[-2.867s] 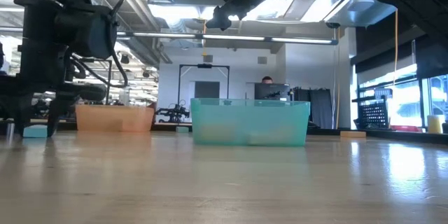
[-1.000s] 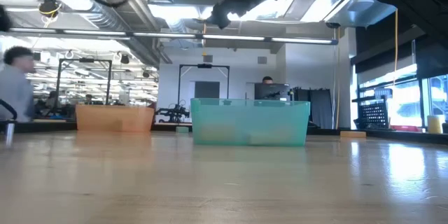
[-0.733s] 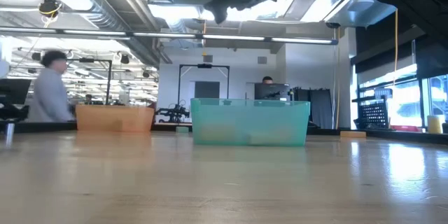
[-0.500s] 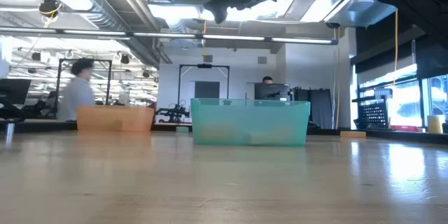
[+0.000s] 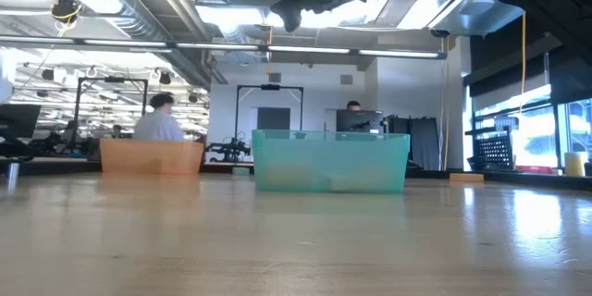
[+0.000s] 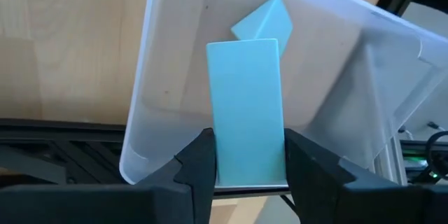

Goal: Sort & place blocks by color
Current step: Put the blue block into the transparent bin

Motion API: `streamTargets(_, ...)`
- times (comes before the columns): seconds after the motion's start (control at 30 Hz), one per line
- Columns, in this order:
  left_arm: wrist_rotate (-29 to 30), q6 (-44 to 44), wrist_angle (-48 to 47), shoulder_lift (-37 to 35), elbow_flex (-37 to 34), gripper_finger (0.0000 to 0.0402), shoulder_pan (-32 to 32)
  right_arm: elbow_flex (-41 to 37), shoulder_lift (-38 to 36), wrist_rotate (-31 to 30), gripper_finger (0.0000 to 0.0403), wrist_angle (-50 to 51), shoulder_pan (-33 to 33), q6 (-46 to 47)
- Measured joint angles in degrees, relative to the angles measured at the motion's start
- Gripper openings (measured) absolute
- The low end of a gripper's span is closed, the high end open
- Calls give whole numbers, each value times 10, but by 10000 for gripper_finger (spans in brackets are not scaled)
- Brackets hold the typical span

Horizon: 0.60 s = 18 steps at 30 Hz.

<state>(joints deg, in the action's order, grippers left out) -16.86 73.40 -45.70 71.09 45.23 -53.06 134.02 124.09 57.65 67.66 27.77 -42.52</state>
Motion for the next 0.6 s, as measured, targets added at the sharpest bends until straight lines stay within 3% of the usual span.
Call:
streamTargets(0.2, 8, -3, -1, 0, 0, 128, 2, 0, 0, 0, 255, 0, 0, 0)
streamTargets(0.6, 32, 3, -3, 0, 0, 154, 2, 0, 0, 0, 255, 1, 0, 2)
